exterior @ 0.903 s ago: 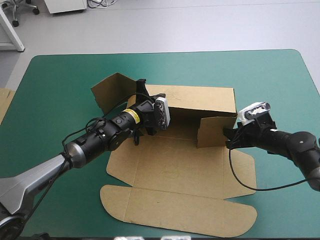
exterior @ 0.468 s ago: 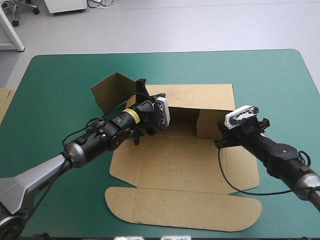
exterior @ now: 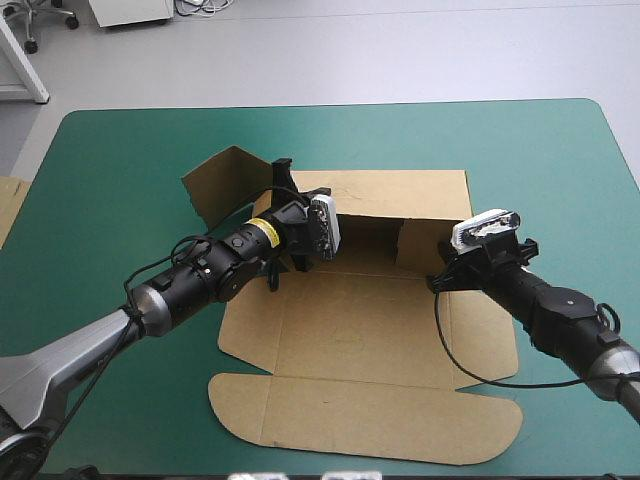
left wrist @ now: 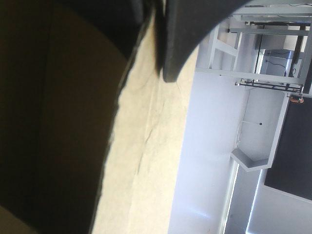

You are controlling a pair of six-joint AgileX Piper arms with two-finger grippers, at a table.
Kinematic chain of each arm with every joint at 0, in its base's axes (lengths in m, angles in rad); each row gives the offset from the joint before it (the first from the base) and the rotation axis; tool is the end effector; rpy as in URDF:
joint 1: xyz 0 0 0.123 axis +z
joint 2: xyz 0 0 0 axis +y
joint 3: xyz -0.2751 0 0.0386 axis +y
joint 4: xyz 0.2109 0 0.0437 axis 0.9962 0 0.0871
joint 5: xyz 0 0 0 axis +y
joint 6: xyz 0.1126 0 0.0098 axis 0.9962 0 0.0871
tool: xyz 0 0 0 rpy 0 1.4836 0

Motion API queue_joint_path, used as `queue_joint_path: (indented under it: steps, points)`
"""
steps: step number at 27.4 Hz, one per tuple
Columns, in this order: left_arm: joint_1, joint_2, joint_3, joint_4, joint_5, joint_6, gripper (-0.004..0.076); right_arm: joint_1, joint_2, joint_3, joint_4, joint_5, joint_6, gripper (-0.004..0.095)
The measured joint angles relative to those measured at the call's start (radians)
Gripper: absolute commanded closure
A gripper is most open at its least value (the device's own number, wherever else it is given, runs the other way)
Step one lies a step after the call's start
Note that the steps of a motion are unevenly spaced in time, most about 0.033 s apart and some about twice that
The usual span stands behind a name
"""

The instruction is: Fold the box

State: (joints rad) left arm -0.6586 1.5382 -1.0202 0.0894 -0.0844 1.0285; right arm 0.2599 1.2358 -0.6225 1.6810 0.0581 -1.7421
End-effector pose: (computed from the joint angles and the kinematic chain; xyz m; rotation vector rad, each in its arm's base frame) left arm 0.2690 -0.2092 0.2943 1.4999 1.2131 0.3010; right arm 0.2318 0.0684 0.2538 -0.3691 2.0619 0.1808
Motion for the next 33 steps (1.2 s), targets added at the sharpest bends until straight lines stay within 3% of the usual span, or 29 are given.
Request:
queue_joint_path:
  steps: [8, 18, 24, 26, 28, 29, 31, 33]
  points:
    - [0.0, 0.0, 0.0, -0.001, 0.003, 0.0, 0.0734, 0.0, 0.0, 0.0, 0.031, -0.025, 0.0, 0.0916]
    - [0.0, -0.001, 0.0, -0.01, 0.005, 0.0, 0.0718, 0.0, 0.0, 0.0, 0.042, -0.038, 0.011, 0.0928]
    - [-0.019, -0.032, -0.002, -0.022, 0.084, 0.0, 0.0703, 0.0, 0.0, 0.0, 0.042, -0.039, 0.011, 0.0928]
    - [-0.028, -0.04, -0.006, -0.041, 0.123, 0.005, 0.0664, 0.0, 0.002, 0.0, 0.042, -0.039, 0.011, 0.0928]
    - [-0.039, -0.045, -0.012, -0.063, 0.16, 0.017, 0.053, 0.0, 0.009, -0.001, 0.042, -0.039, 0.011, 0.0928]
    - [-0.043, -0.045, -0.015, -0.066, 0.174, 0.018, 0.04, -0.001, 0.012, -0.004, 0.042, -0.039, 0.011, 0.0928]
    - [-0.056, -0.044, -0.023, -0.073, 0.221, 0.018, 0.0265, -0.002, 0.017, -0.009, 0.042, -0.043, 0.011, 0.0929]
    - [-0.068, -0.041, -0.027, -0.089, 0.269, 0.017, 0.0258, -0.002, 0.019, -0.01, 0.042, -0.046, 0.011, 0.0929]
